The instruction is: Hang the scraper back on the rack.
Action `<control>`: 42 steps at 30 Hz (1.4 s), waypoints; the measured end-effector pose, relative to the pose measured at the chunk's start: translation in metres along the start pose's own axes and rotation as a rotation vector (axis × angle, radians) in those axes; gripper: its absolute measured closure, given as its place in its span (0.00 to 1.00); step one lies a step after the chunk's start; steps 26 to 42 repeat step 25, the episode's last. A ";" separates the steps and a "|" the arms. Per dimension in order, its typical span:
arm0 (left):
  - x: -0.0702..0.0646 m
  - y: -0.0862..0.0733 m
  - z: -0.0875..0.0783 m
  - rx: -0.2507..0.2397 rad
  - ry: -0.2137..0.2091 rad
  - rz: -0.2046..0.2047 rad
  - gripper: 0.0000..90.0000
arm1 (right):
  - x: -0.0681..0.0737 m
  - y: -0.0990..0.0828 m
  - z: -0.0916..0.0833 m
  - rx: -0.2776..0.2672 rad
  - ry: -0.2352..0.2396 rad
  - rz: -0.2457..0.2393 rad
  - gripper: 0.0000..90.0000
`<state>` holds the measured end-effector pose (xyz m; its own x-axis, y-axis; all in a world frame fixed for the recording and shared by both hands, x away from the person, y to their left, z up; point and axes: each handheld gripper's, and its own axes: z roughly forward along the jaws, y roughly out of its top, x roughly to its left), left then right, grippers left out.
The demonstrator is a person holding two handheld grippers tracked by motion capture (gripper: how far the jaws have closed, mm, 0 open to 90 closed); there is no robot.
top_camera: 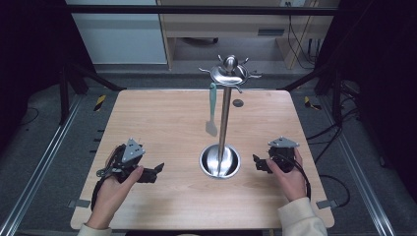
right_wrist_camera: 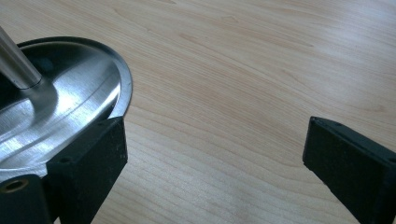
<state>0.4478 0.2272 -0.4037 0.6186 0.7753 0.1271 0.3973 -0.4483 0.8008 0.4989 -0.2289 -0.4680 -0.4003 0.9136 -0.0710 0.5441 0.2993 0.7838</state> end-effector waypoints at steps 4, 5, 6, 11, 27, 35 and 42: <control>0.005 -0.011 0.004 0.010 0.024 -0.037 0.03 | -0.001 -0.001 0.000 -0.003 -0.001 -0.004 0.08; 0.006 -0.014 0.005 0.010 0.030 -0.049 0.03 | 0.000 -0.001 0.000 -0.001 -0.002 -0.001 0.08; 0.007 -0.017 0.006 0.016 0.033 -0.056 0.03 | 0.000 -0.001 0.000 -0.001 -0.002 0.000 0.08; 0.015 -0.032 0.010 0.042 0.035 -0.076 0.03 | 0.001 0.000 0.000 -0.001 -0.001 -0.004 0.08; 0.067 -0.087 0.005 0.057 0.115 -0.174 0.05 | 0.001 0.001 -0.002 -0.009 0.008 -0.001 0.08; 0.067 -0.087 0.005 0.057 0.115 -0.174 0.05 | 0.001 0.001 -0.002 -0.009 0.008 -0.001 0.08; 0.067 -0.087 0.005 0.057 0.115 -0.174 0.05 | 0.001 0.001 -0.002 -0.009 0.008 -0.001 0.08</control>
